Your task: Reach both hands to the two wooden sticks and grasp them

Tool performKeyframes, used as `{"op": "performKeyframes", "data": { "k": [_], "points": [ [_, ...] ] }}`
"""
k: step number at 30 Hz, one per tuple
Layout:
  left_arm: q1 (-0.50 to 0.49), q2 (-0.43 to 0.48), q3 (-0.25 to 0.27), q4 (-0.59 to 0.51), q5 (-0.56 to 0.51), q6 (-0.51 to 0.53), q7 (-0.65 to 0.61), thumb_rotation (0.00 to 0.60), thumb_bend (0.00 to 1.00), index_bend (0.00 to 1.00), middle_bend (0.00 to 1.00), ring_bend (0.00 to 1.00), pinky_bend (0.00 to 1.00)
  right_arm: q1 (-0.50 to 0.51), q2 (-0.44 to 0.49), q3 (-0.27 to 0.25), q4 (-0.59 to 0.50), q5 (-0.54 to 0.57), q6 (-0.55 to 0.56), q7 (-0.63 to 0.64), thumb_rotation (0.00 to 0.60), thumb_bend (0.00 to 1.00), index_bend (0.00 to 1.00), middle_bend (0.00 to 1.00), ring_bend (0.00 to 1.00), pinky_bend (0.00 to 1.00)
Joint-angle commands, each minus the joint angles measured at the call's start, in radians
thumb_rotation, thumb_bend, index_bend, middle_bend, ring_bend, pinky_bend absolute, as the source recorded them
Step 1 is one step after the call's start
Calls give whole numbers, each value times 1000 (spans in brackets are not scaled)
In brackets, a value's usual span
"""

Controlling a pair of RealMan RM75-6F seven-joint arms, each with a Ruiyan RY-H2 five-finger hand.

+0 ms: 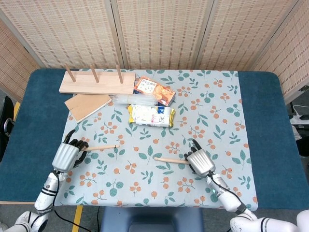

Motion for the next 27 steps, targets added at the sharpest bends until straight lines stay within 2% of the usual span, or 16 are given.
{"op": "performKeyframes", "data": {
  "k": [1,5,9,18,23,27],
  "points": [
    [2,-2,3,1,0,2,3,600,509,833,837,484,141,6,4,-9,-13,15,1,-37,600,363,482,501,262,66],
    [4,0,9,0,3,2,6,600,508,833,837,485,141,7,9,-19,-28,29,8,-81,600,363,458,501,262,66],
    [5,4,9,-4,3,6,-1,600,508,833,837,484,141,6,30,-32,-65,56,6,-123,600,363,383,497,241,66],
    [5,12,13,-17,5,8,7,600,507,833,837,485,141,-6,77,-54,-135,36,53,-118,600,363,293,449,214,66],
    [4,11,16,-22,7,6,17,600,508,833,837,485,141,-9,77,-79,-135,29,57,-143,600,363,287,442,210,66],
    [4,11,18,-22,9,6,27,600,508,833,837,489,141,-9,57,-84,-111,39,58,-166,600,363,338,443,209,66]
  ]
}}
